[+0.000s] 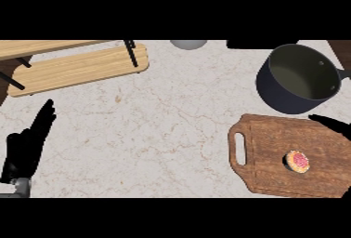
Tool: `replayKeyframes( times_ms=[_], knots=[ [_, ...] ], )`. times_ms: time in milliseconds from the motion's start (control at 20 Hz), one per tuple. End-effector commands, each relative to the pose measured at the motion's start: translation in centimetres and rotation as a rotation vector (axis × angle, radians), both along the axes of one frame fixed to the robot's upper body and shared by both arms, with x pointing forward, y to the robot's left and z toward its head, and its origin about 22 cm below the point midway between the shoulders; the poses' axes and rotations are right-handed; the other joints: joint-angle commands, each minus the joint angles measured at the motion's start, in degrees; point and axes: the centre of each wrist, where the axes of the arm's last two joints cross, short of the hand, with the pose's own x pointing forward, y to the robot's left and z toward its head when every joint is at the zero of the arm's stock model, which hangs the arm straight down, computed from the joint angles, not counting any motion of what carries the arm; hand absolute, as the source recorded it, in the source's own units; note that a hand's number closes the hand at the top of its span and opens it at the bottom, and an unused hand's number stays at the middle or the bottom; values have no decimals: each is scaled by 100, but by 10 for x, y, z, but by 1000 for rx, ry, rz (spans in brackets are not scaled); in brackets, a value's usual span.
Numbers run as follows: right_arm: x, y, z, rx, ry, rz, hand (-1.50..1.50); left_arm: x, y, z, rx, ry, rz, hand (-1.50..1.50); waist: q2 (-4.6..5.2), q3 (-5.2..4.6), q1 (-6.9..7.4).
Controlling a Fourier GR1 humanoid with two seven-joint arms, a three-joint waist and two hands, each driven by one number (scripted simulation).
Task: Pick the cupcake from the cutting board and place it in the pot
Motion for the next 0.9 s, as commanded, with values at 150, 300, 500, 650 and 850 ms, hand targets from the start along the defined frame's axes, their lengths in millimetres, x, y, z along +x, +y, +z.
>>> replayKeyframes(
  times_ms=[150, 300, 500, 650, 850],
  knots=[
    [30, 32, -14, -63, 83, 24, -150, 11, 8, 14, 21, -7, 20, 0, -4, 3, -44],
    [29, 44, -14, -109, 90, 11, -150, -3, 10, -19, 5, 5, 9, 0, -10, 0, -74],
    [20, 49, -48, -135, 119, 27, -150, 1, -2, -7, 1, 2, 12, 0, -17, 4, -100],
    [38, 60, -40, -149, 130, 33, -150, -21, 3, -8, 3, 2, 16, 0, -19, 4, -61],
    [43, 60, -55, -159, 156, 23, -150, 2, -5, -19, -9, 5, 4, 0, -15, 3, -97]
  ],
)
